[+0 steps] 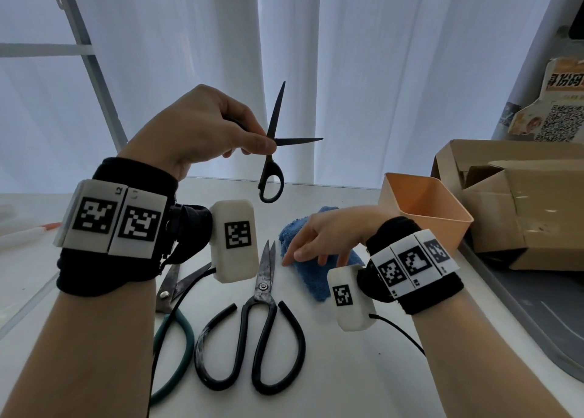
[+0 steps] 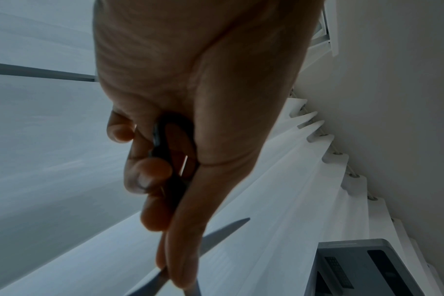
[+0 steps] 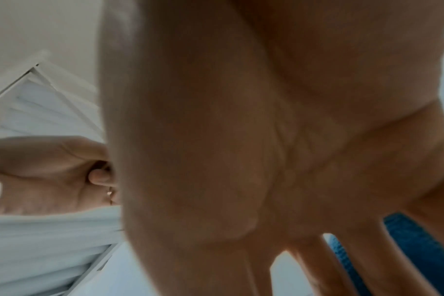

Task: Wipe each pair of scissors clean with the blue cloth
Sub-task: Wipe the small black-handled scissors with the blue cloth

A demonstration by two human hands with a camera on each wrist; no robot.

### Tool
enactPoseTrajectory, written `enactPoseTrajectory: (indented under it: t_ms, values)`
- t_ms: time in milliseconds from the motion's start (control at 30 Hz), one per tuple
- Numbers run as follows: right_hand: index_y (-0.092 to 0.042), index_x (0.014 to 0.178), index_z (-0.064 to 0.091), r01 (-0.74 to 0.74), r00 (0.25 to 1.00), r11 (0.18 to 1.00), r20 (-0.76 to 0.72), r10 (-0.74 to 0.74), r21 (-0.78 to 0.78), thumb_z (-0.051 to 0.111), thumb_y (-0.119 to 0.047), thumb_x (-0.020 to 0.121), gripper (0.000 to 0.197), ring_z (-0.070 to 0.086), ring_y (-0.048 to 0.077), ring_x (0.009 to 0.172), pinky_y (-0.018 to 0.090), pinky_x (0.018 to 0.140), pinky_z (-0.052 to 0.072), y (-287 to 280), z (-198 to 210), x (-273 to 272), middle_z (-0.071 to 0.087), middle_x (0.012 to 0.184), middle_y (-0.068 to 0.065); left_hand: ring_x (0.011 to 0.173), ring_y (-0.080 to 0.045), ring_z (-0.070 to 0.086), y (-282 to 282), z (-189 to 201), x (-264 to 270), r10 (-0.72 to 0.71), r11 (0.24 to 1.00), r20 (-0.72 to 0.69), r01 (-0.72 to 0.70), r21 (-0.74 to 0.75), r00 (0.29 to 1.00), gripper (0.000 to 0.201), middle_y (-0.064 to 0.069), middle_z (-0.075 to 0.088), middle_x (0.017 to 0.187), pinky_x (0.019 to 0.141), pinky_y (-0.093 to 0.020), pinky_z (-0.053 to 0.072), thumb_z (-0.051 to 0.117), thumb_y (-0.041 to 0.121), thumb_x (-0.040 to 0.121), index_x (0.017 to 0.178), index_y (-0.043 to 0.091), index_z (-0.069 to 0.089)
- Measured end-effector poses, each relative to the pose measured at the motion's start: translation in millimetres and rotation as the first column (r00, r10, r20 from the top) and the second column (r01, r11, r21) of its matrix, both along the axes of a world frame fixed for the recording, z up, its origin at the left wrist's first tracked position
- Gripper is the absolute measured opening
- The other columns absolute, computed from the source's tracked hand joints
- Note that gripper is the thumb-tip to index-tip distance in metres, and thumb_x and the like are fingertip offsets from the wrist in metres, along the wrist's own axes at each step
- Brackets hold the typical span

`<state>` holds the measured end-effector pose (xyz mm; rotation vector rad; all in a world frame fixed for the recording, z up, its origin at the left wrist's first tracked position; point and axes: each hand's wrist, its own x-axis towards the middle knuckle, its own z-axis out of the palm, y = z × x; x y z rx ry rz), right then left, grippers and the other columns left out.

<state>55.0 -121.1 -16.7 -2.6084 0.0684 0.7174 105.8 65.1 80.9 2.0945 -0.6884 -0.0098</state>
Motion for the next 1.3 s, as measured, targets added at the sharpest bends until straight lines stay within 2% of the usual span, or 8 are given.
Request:
enactPoseTrajectory:
  t_ms: [233,467,667,767,867,1000,1167,1300]
  values:
    - [-0.01,0.099,0.078,0.118,0.964,0.984,0.223,-0.146,0.132,0.072,-0.026,0.089,0.02,0.075,0.02,0.087,0.034,0.089,0.059,-14.2,-2.7,6.0,0.078,0.091,0.005,0.059,-0.007,0.044,-0.2,-0.6,1.3,-0.014,1.0,0.002,0.014,-0.005,1.0,0.013,0.014,0.053,0.042,0.061,-0.02,0.037,0.083,0.026,0.076,0.075,0.016,0.075]
    - [-0.001,0.084,0.061,0.088,0.64,0.64,0.449,-0.623,0.763,0.073,0.011,0.079,0.018,0.072,0.024,0.071,0.035,0.072,0.063,-28.5,29.8,-11.3,0.069,0.082,0.019,0.046,0.003,0.042,-1.1,-0.9,1.5,-0.071,0.997,0.0,0.071,0.028,0.997,0.015,0.012,0.054,0.045,0.051,-0.009,0.037,0.085,0.027,0.074,0.077,0.014,0.077]
    - [-0.015,0.103,0.077,0.083,0.969,0.967,0.206,-0.134,0.241,0.075,-0.028,0.087,0.021,0.069,0.018,0.098,0.033,0.082,0.061,-16.5,7.7,-4.5,0.074,0.102,0.003,0.044,0.002,0.041,-2.5,-1.5,2.6,-0.075,0.997,0.012,0.075,0.024,0.997,0.014,0.013,0.054,0.045,0.043,-0.004,0.033,0.085,0.025,0.074,0.075,0.013,0.077]
    - [-0.032,0.118,0.073,-0.027,0.996,1.0,0.08,0.028,-0.013,0.067,-0.042,0.091,0.029,0.059,0.005,0.091,0.031,0.09,0.057,-6.5,2.3,-2.4,0.065,0.096,-0.02,0.044,0.003,0.042,-1.1,-1.6,3.7,-0.071,0.997,0.014,0.07,0.029,0.997,0.013,0.013,0.055,0.046,0.043,-0.004,0.034,0.084,0.025,0.075,0.075,0.014,0.077]
    - [-0.03,0.113,0.074,-0.022,0.997,0.989,0.064,0.031,-0.143,0.066,-0.044,0.091,0.027,0.061,0.009,0.09,0.032,0.093,0.052,-6.4,-4.3,2.6,0.067,0.096,-0.015,0.044,0.003,0.042,-1.0,-1.8,5.0,-0.071,0.997,0.013,0.071,0.026,0.997,0.014,0.012,0.056,0.047,0.044,-0.004,0.035,0.085,0.026,0.074,0.075,0.014,0.077]
    - [-0.021,0.087,0.074,0.131,0.951,0.99,0.275,-0.139,0.048,0.078,-0.019,0.082,0.007,0.065,0.017,0.09,0.031,0.082,0.055,-17.6,-5.4,8.1,0.07,0.089,-0.003,0.044,0.003,0.042,-0.4,-2.1,5.5,-0.075,0.997,0.012,0.074,0.033,0.997,0.015,0.013,0.055,0.046,0.045,-0.005,0.036,0.085,0.026,0.074,0.076,0.014,0.077]
    - [-0.016,0.086,0.062,0.182,0.584,0.733,0.528,-0.617,0.655,0.074,-0.001,0.081,0.021,0.061,0.017,0.08,0.023,0.064,0.049,-37.3,14.0,4.2,0.062,0.082,-0.001,0.047,0.002,0.043,1.8,-1.4,5.3,-0.105,0.991,-0.004,0.105,0.078,0.995,0.015,0.01,0.058,0.052,0.048,-0.007,0.037,0.086,0.028,0.071,0.073,0.016,0.078]
    - [-0.013,0.1,0.058,-0.189,0.551,0.358,0.401,-0.732,0.914,0.066,0.001,0.089,0.02,0.063,0.019,0.09,0.028,0.089,0.054,-37.5,38.3,-10.9,0.064,0.089,0.007,0.049,0.001,0.044,-0.9,-1.6,1.9,-0.152,0.976,-0.04,0.157,0.149,0.988,0.015,0.007,0.059,0.057,0.053,-0.013,0.038,0.086,0.03,0.07,0.068,0.018,0.077]
